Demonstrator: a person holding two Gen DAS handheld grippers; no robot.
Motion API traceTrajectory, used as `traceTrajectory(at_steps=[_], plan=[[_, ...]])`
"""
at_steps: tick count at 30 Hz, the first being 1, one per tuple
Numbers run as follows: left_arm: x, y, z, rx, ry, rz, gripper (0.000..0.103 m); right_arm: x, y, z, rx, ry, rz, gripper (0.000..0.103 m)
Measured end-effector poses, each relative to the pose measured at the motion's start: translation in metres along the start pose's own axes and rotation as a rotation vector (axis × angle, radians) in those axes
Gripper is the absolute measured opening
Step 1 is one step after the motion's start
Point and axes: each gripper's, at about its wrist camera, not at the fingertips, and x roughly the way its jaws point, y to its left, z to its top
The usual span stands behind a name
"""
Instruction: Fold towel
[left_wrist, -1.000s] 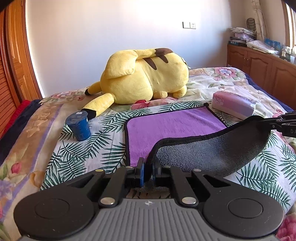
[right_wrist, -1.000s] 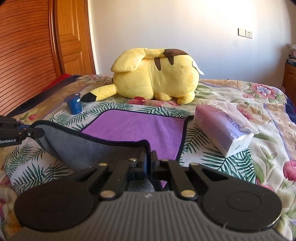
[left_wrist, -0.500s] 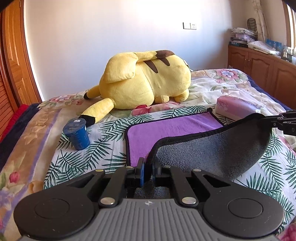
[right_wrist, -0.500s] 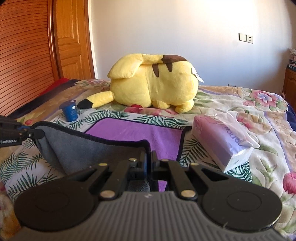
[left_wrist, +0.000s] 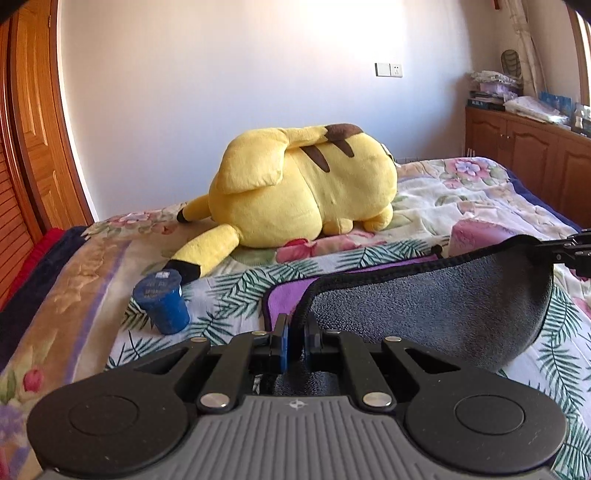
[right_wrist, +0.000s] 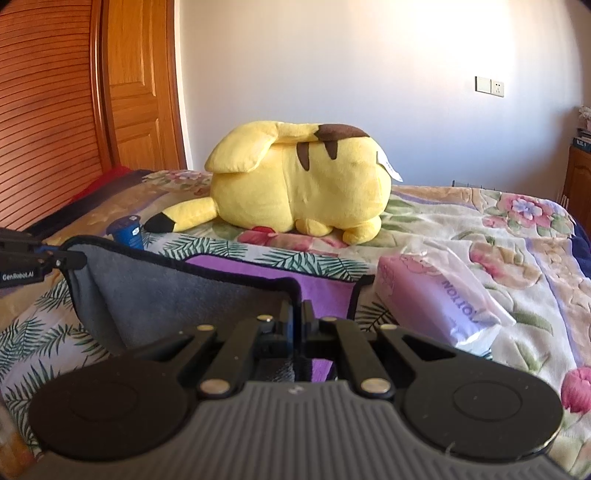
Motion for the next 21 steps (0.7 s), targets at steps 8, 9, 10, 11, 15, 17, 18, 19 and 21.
traceTrajectory(at_steps=[8,9,10,11,15,17,18,19,21], plan=[[0.022,-0.001,0.015,0.039,-0.011,0.016,0.008,0.012,-0.007,0.009,-0.009,-0.037,-0.012,0.005],[0.026,-0.001,0.017,0.045,-0.009,0.018,0.008,0.013,-0.008,0.01,-0.011,-0.044,-0.014,0.005],[0.03,-0.001,0.018,0.046,-0.009,0.021,0.008,0.014,-0.009,0.011,-0.012,-0.048,-0.016,0.005],[0.034,-0.001,0.019,0.046,-0.007,0.023,0.008,0.017,-0.009,0.013,-0.014,-0.051,-0.018,0.005],[0.048,0.001,0.024,0.043,-0.011,0.032,0.008,0.027,-0.013,0.018,-0.03,-0.064,-0.029,0.004],[0.053,0.002,0.027,0.027,-0.024,0.026,0.008,0.033,-0.015,0.02,-0.038,-0.066,-0.036,0.004],[0.055,0.003,0.027,0.02,-0.031,0.024,0.008,0.035,-0.016,0.02,-0.041,-0.067,-0.039,0.004],[0.058,0.003,0.028,0.019,-0.036,0.028,0.008,0.039,-0.018,0.021,-0.041,-0.067,-0.042,0.004],[0.062,0.002,0.03,0.02,-0.048,0.031,0.008,0.044,-0.021,0.022,-0.037,-0.068,-0.048,0.004]])
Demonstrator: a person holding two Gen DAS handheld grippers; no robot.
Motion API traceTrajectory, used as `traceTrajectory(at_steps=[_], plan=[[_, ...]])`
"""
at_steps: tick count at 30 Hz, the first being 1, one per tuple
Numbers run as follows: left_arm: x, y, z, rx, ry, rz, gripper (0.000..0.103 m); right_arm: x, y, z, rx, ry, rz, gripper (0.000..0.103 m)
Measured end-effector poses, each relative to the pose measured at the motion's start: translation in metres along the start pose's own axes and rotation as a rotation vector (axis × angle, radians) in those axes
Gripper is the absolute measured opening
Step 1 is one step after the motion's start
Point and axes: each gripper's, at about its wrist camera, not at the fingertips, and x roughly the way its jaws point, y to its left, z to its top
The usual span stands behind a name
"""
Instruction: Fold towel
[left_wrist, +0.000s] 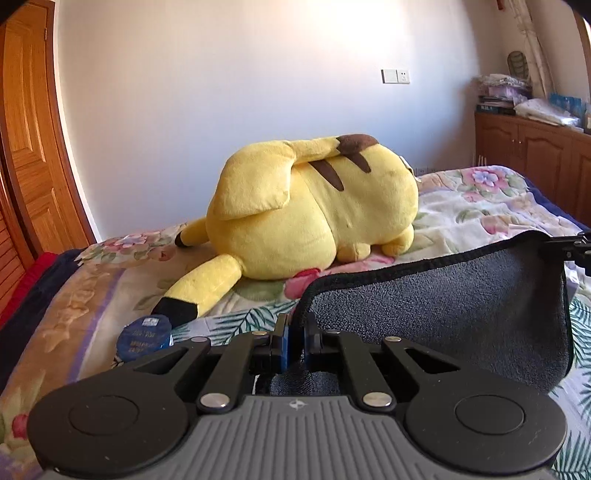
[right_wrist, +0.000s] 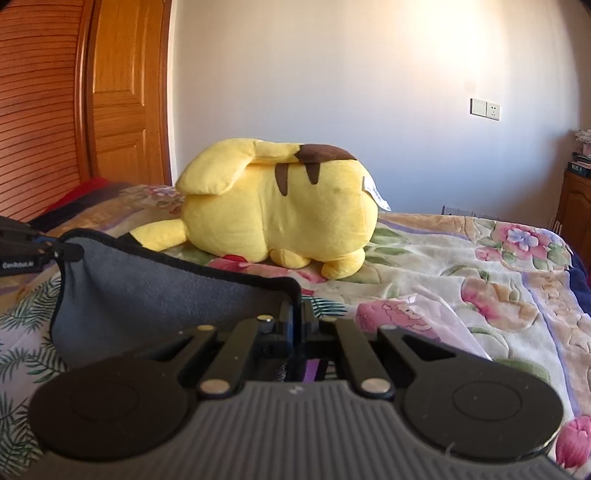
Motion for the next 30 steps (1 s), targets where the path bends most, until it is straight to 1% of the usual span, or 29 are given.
traceTrajectory(at_steps=[8,18,24,30], plan=[[0.022,-0.006,0.004,0.008,-0.009,0.022,0.008,0.02,-0.009,-0.006,0.036,-0.012,-0.021,0.004],[0.061,-0.009,0.005,0.024,0.013,0.05,0.008,0.049,-0.015,-0.005,0.013,-0.005,-0.034,0.004],[0.09,-0.012,-0.003,0.036,0.046,0.056,0.008,0.076,-0.018,-0.014,0.007,0.033,-0.039,0.004],[0.114,-0.012,-0.016,0.011,0.085,0.047,0.008,0.098,-0.02,-0.025,0.005,0.085,-0.039,0.005]])
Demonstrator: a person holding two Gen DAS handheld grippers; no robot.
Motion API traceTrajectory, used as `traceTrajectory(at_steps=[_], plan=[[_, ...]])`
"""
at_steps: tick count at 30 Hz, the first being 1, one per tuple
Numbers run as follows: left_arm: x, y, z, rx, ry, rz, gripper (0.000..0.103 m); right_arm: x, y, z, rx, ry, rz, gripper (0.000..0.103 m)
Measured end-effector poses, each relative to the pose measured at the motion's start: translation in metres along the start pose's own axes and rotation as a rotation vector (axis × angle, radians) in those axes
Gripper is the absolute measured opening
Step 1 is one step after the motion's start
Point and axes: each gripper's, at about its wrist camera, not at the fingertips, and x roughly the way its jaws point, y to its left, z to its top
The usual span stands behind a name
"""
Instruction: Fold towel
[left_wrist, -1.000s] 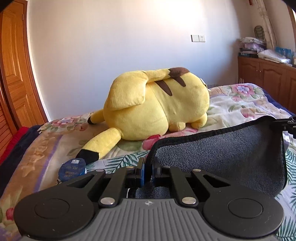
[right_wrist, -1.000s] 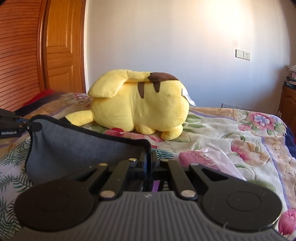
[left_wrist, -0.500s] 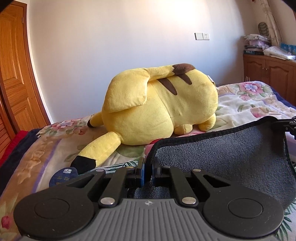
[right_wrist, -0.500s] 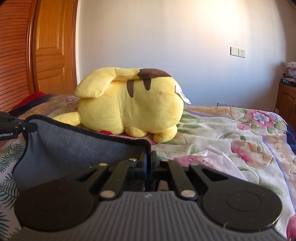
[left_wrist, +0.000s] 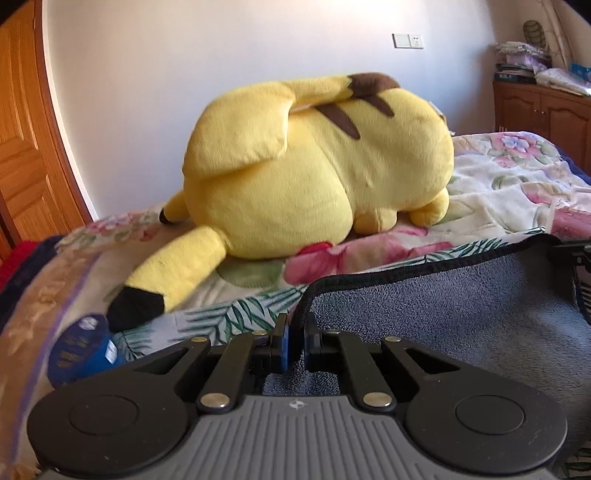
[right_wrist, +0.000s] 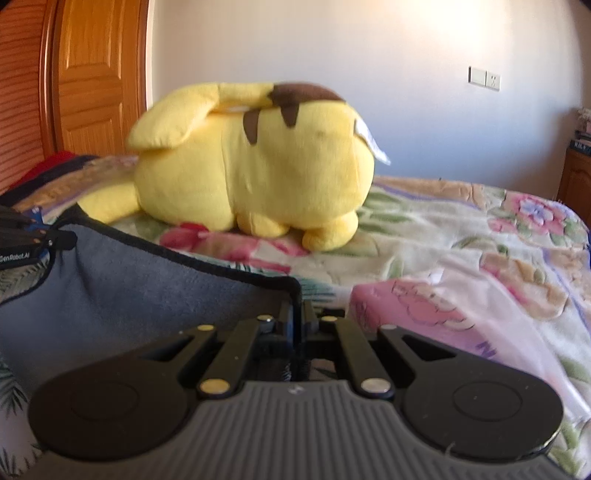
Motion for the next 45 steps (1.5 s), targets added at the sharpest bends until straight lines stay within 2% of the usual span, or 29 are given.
traceTrajectory(at_steps=[2,5,6,7,9,11,16,25,28,30,35,36,41,45], plan=[[0.005,0.0,-0.003,-0.004,0.006,0.0,0.009,0.005,-0.001,-0.004,-0.001,0.013,0.0,0.005],[0.007,0.001,-0.006,-0.021,0.019,-0.009,0.017,0.008,-0.002,-0.006,0.005,0.024,-0.001,0.005],[0.008,0.001,-0.006,-0.026,0.026,-0.009,0.028,0.008,-0.002,-0.007,0.0,0.022,-0.007,0.005],[0.007,0.001,-0.007,-0.031,0.03,-0.009,0.04,0.009,-0.001,-0.007,-0.003,0.022,-0.013,0.011],[0.005,0.0,-0.008,-0.028,0.034,-0.014,0.052,0.007,0.0,-0.007,0.001,0.031,-0.02,0.024],[0.0,-0.001,-0.009,-0.031,0.035,-0.016,0.058,0.005,-0.001,-0.007,0.013,0.03,-0.009,0.053],[-0.023,-0.003,-0.01,-0.056,0.037,-0.042,0.077,-0.016,0.002,-0.004,0.028,0.022,0.012,0.054],[-0.088,-0.01,-0.006,-0.078,0.011,-0.042,0.095,-0.084,0.012,0.008,0.083,-0.004,0.033,0.054],[-0.113,-0.013,-0.004,-0.089,-0.001,-0.036,0.1,-0.109,0.015,0.012,0.096,-0.019,0.027,0.058],[-0.13,-0.015,-0.002,-0.092,-0.008,-0.032,0.103,-0.126,0.016,0.013,0.101,-0.027,0.03,0.061],[-0.165,-0.023,0.001,-0.06,-0.004,-0.052,0.103,-0.161,0.016,0.013,0.118,-0.053,0.009,0.09],[-0.173,-0.025,0.003,-0.051,-0.011,-0.049,0.103,-0.167,0.016,0.013,0.118,-0.06,-0.001,0.093],[-0.208,-0.028,0.007,-0.037,-0.029,-0.047,0.103,-0.193,0.018,0.01,0.124,-0.07,-0.02,0.103],[-0.232,-0.029,0.009,-0.039,-0.04,-0.041,0.103,-0.209,0.02,0.009,0.129,-0.079,-0.029,0.103]])
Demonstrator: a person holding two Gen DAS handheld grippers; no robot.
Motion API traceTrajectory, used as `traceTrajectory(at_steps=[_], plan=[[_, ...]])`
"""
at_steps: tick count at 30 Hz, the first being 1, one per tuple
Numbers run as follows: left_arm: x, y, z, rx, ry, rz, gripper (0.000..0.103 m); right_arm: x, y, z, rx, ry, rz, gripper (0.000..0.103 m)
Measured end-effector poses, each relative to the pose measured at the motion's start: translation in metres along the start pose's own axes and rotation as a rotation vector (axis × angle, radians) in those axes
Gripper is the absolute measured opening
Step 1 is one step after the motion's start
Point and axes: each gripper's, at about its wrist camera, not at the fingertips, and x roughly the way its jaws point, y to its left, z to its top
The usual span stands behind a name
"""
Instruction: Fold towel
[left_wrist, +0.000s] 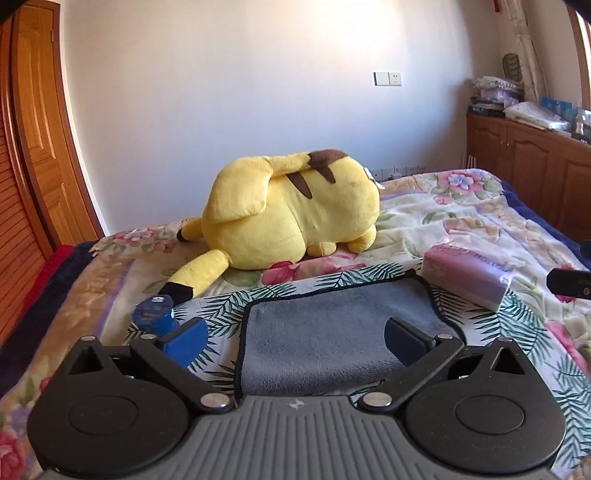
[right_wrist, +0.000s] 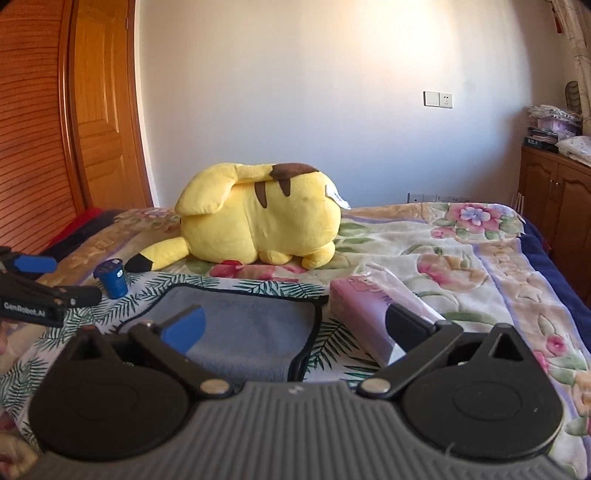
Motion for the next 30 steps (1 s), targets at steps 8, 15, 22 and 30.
traceTrajectory(at_steps=[8,15,22,30], plan=[[-0.04,0.004,-0.004,-0.027,-0.012,0.035,0.103,-0.035,0.007,0.004,0.007,-0.034,-0.023,0.103],[-0.073,0.003,-0.019,-0.003,-0.013,0.045,0.103,-0.067,0.012,0.004,0.019,-0.067,-0.034,0.103],[-0.102,0.004,-0.035,-0.014,-0.013,0.043,0.103,-0.091,0.02,-0.001,0.022,-0.082,-0.036,0.103],[-0.125,0.001,-0.052,-0.033,-0.003,0.035,0.103,-0.111,0.03,-0.012,0.014,-0.092,-0.04,0.103]])
